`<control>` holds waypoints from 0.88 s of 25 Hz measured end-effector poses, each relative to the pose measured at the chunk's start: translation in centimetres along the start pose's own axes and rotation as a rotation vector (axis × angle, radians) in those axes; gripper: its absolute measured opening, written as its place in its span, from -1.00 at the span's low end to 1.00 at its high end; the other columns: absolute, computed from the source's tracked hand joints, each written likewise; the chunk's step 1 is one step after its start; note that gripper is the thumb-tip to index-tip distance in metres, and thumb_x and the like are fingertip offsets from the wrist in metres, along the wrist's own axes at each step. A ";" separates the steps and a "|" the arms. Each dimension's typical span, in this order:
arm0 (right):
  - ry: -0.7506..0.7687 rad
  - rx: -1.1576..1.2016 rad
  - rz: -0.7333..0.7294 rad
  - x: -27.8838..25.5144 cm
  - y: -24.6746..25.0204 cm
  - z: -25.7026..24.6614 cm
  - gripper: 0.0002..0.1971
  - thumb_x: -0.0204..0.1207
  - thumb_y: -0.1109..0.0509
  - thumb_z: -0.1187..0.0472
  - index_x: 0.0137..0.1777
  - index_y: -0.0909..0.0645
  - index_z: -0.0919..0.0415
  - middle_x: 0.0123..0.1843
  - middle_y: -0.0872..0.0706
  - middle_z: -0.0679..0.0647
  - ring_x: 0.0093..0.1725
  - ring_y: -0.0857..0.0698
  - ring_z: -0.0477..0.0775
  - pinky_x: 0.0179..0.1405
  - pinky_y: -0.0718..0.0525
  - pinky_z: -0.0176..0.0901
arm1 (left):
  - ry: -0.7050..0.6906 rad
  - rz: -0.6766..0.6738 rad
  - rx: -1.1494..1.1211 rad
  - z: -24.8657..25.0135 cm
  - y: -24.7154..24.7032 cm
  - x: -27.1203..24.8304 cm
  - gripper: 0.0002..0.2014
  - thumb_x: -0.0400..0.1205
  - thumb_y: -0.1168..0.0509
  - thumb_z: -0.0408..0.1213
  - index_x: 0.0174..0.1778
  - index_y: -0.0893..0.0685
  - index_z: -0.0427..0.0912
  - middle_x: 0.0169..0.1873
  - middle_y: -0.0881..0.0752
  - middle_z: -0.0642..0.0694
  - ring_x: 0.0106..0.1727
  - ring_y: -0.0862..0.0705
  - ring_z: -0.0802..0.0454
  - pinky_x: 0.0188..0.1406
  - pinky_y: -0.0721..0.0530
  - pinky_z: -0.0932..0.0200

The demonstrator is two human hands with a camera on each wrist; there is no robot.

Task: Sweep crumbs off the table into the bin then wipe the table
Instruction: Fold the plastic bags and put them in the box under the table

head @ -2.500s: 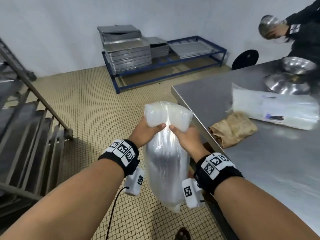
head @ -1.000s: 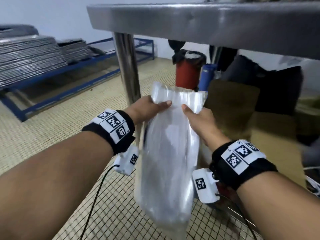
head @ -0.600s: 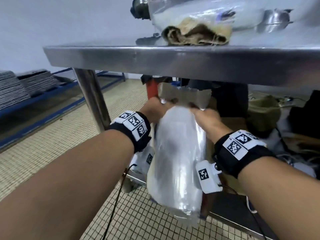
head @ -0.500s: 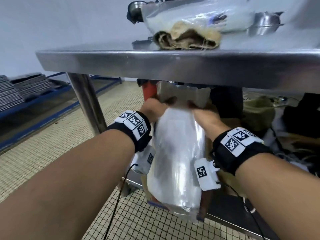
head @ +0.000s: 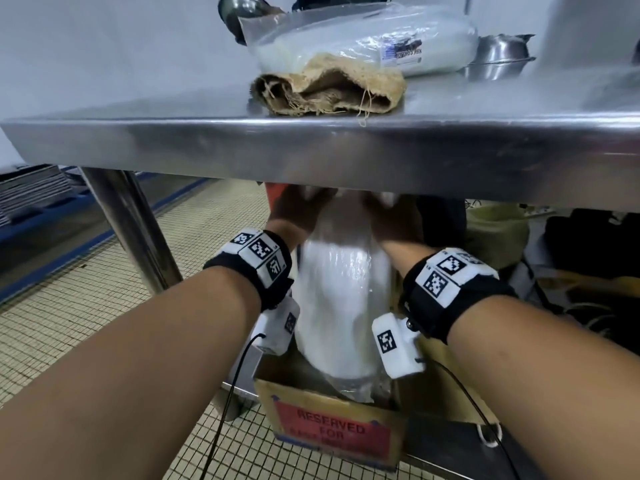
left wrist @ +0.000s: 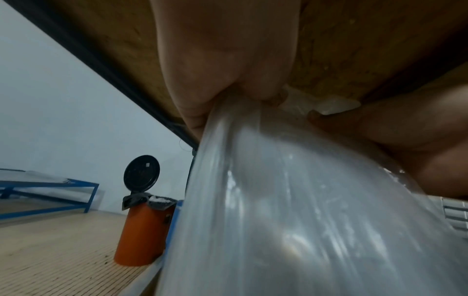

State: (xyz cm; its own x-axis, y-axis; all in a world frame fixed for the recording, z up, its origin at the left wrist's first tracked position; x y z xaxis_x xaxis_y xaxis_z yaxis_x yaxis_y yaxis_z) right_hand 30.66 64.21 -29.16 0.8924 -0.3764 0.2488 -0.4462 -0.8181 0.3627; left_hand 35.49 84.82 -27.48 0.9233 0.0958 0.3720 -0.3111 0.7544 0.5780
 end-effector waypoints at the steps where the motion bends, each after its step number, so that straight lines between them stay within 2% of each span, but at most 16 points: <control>1: -0.036 0.061 0.024 -0.4 0.0 0.8 -0.34 0.52 -0.40 -0.16 0.40 -0.52 0.38 0.34 -0.62 0.32 0.37 -0.58 0.29 0.27 -0.48 -0.12 | 0.027 -0.022 -0.044 -1.0 -1.0 -0.3 -0.24 0.47 -0.34 0.34 0.44 -0.53 -0.15 0.26 -0.66 -0.03 0.23 -0.62 0.01 0.24 -0.49 0.23; 3: -0.081 0.012 -0.034 -0.9 -1.1 2.9 -0.29 0.52 -0.41 -0.17 0.49 -0.44 0.35 0.41 -0.57 0.27 0.42 -0.55 0.25 0.17 -0.40 -0.27 | 0.026 -0.078 -0.123 -2.3 -2.7 -1.9 -0.38 0.55 -0.41 0.13 0.41 -0.54 -0.19 0.19 -0.72 -0.07 0.15 -0.69 -0.02 0.06 -0.57 0.32; 5: -0.159 -0.018 -0.141 -1.5 -2.3 5.3 -0.24 0.54 -0.36 -0.21 0.58 -0.33 0.27 0.51 -0.50 0.22 0.45 -0.52 0.25 0.27 -0.43 -0.21 | 0.053 -0.120 -0.199 -3.7 -4.7 -3.2 -0.50 0.59 -0.42 0.03 0.34 -0.57 -0.19 0.09 -0.76 -0.10 0.05 -0.73 -0.05 -0.10 -0.60 0.35; 7: -0.236 -0.099 -0.191 -1.7 -3.1 8.0 -0.24 0.56 -0.27 -0.28 0.60 -0.31 0.21 0.53 -0.48 0.22 0.46 -0.51 0.27 0.38 -0.48 -0.06 | 0.097 -0.151 -0.195 -5.3 -6.7 -3.9 -0.55 0.60 -0.39 0.02 0.30 -0.58 -0.17 0.05 -0.76 -0.10 0.04 -0.73 -0.09 -0.02 -0.62 0.18; 10: -0.287 -0.300 -0.300 -2.5 -4.3 10.8 -0.34 0.66 -0.11 -0.24 0.41 -0.51 0.37 0.40 -0.59 0.34 0.37 -0.58 0.33 0.30 -0.53 -0.02 | 0.114 -0.262 -0.047 -7.9 -9.3 -5.1 -0.54 0.63 -0.30 0.07 0.35 -0.55 -0.14 0.13 -0.74 -0.12 0.11 -0.70 -0.13 0.10 -0.60 0.02; 12: -0.283 -0.366 -0.342 -3.1 -4.7 12.2 -0.41 0.68 -0.14 -0.16 0.27 -0.59 0.42 0.31 -0.66 0.36 0.30 -0.62 0.35 0.19 -0.56 -0.02 | 0.090 -0.337 -0.009 -9.2 -10.8 -6.3 -0.51 0.65 -0.26 0.06 0.43 -0.51 -0.13 0.25 -0.70 -0.11 0.24 -0.66 -0.11 0.30 -0.57 -0.10; 14: -0.322 -0.381 -0.376 -3.7 -5.0 13.7 -0.47 0.68 -0.20 -0.09 0.28 -0.58 0.42 0.32 -0.66 0.33 0.30 -0.62 0.35 0.18 -0.56 -0.04 | 0.136 -0.393 0.009 -9.9 -11.6 -7.7 -0.52 0.66 -0.27 0.02 0.45 -0.51 -0.14 0.28 -0.68 -0.11 0.30 -0.64 -0.12 0.37 -0.55 -0.12; 16: -0.346 -0.391 -0.394 -3.7 -5.2 14.6 -0.49 0.68 -0.21 -0.05 0.35 -0.53 0.41 0.35 -0.64 0.31 0.33 -0.61 0.33 0.21 -0.55 -0.05 | 0.194 -0.425 0.020 -10.7 -12.4 -8.4 -0.47 0.63 -0.28 0.08 0.46 -0.52 -0.11 0.28 -0.68 -0.08 0.29 -0.64 -0.12 0.36 -0.56 -0.12; 19: -0.334 -0.434 -0.387 -3.5 -5.2 15.0 -0.41 0.65 -0.22 -0.04 0.50 -0.39 0.41 0.36 -0.63 0.26 0.33 -0.61 0.30 0.19 -0.56 -0.08 | 0.252 -0.450 0.072 -11.3 -12.9 -8.6 -0.36 0.48 -0.26 0.24 0.34 -0.60 -0.13 0.19 -0.74 -0.07 0.17 -0.70 -0.09 0.22 -0.65 -0.07; 21: -0.316 -0.482 -0.409 -3.6 -5.1 15.0 -0.34 0.63 -0.24 -0.05 0.57 -0.28 0.40 0.39 -0.62 0.25 0.35 -0.60 0.29 0.19 -0.55 -0.08 | 0.252 -0.462 0.124 -11.2 -12.9 -8.9 -0.45 0.52 -0.29 0.18 0.23 -0.64 -0.19 0.07 -0.77 -0.12 0.09 -0.72 -0.12 -0.03 -0.64 0.05; 22: -0.298 -0.501 -0.439 -3.8 -5.2 15.1 -0.35 0.62 -0.25 -0.06 0.56 -0.29 0.37 0.42 -0.59 0.25 0.38 -0.57 0.29 0.21 -0.54 -0.08 | 0.247 -0.476 0.158 -11.0 -12.8 -9.2 -0.50 0.54 -0.30 0.15 0.16 -0.65 -0.22 0.02 -0.77 -0.15 0.05 -0.72 -0.13 -0.15 -0.58 0.08</control>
State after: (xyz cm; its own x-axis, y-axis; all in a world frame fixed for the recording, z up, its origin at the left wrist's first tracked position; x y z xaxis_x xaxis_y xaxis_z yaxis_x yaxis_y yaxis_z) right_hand 30.59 63.40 -45.56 0.9446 -0.2202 -0.2433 0.0435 -0.6509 0.7579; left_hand 33.47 81.40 -46.32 0.9896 -0.0679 -0.1271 0.1406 0.6466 0.7497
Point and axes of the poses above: each hand's wrist, its own x-axis towards the middle knuckle, its own y-axis out of the back of the hand, z = x × y, the point moved 9 cm from there along x, towards the middle knuckle
